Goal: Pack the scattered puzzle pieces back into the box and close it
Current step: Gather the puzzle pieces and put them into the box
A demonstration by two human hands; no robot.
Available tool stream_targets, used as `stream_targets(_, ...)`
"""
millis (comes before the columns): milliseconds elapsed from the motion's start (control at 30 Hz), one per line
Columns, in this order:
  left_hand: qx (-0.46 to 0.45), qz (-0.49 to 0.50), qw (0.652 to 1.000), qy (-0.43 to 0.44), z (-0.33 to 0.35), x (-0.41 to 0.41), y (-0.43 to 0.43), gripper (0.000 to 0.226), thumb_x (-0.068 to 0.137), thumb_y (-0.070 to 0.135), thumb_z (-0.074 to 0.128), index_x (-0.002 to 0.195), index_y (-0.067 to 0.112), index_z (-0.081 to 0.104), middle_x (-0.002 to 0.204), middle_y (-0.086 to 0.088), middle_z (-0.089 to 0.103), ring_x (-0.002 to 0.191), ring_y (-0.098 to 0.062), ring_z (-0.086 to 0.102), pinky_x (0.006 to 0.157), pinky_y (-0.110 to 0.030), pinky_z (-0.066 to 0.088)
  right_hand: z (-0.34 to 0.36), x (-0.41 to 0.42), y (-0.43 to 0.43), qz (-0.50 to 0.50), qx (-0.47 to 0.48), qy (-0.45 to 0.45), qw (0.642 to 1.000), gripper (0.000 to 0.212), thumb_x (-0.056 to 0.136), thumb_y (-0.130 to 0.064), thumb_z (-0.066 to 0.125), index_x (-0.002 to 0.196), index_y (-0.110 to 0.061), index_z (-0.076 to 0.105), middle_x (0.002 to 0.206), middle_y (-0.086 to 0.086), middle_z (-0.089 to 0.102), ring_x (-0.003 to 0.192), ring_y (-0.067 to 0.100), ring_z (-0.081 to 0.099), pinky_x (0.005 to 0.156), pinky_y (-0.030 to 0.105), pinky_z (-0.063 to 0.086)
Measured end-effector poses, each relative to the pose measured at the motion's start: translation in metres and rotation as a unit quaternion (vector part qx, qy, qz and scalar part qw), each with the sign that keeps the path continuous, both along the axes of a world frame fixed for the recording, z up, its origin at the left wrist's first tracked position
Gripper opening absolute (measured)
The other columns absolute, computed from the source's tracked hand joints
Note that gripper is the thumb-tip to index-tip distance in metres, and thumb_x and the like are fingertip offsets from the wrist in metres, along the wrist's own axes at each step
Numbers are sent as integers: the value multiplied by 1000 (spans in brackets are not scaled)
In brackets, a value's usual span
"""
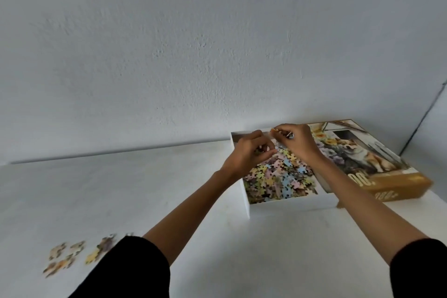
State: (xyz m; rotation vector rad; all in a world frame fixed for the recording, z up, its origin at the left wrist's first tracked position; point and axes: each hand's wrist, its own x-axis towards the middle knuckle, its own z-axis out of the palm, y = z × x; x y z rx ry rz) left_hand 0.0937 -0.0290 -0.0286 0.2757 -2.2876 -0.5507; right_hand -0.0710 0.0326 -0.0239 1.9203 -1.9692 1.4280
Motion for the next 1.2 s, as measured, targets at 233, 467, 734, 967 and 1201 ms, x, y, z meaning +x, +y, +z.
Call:
stream_targets(233,-30,14,994,-100,-19,-38,5,16,84,27,62,86,11,66,93,-7,61,69,-13,51,60,-29,44,-23,-31,4,-52,109,-16,993,27,81,-38,62,91,-15,70,89,5,72,80,19,64,68,35,49)
stream_targets(467,-95,40,982,-156,-29,-30,6,24,88,35,49,93,18,65,106,0,65,77,-16,63,57,-23,43,-31,-37,4,-24,120,-59,991,23,87,-35,55,91,-19,71,91,0,70,71,-2,54,61,17,37)
stream_targets(734,-115,49,979,-159,-23,-15,3,28,89,39,43,95,22,64,106,4,66,79,-18,65,57,-22,39,-28,-29,2,-25,107,-75,991,21,88,-30,55,89,-18,72,87,2,71,78,15,62,67,27,45)
stream_targets(967,-85,39,986,-139,-10,38,-3,18,89,32,51,96,24,66,101,3,67,81,-13,66,60,-28,50,-13,24,3,-2,71,-81,994,19,89,-22,55,92,-12,71,89,6,71,82,18,63,70,28,47)
stream_targets(1201,-14,98,987,-124,-10,140,-10,15,88,28,52,94,26,65,99,11,65,82,-2,63,72,-32,54,-10,120,-8,27,44,-75,996,17,88,-19,56,86,-12,71,87,4,73,81,17,66,70,32,51)
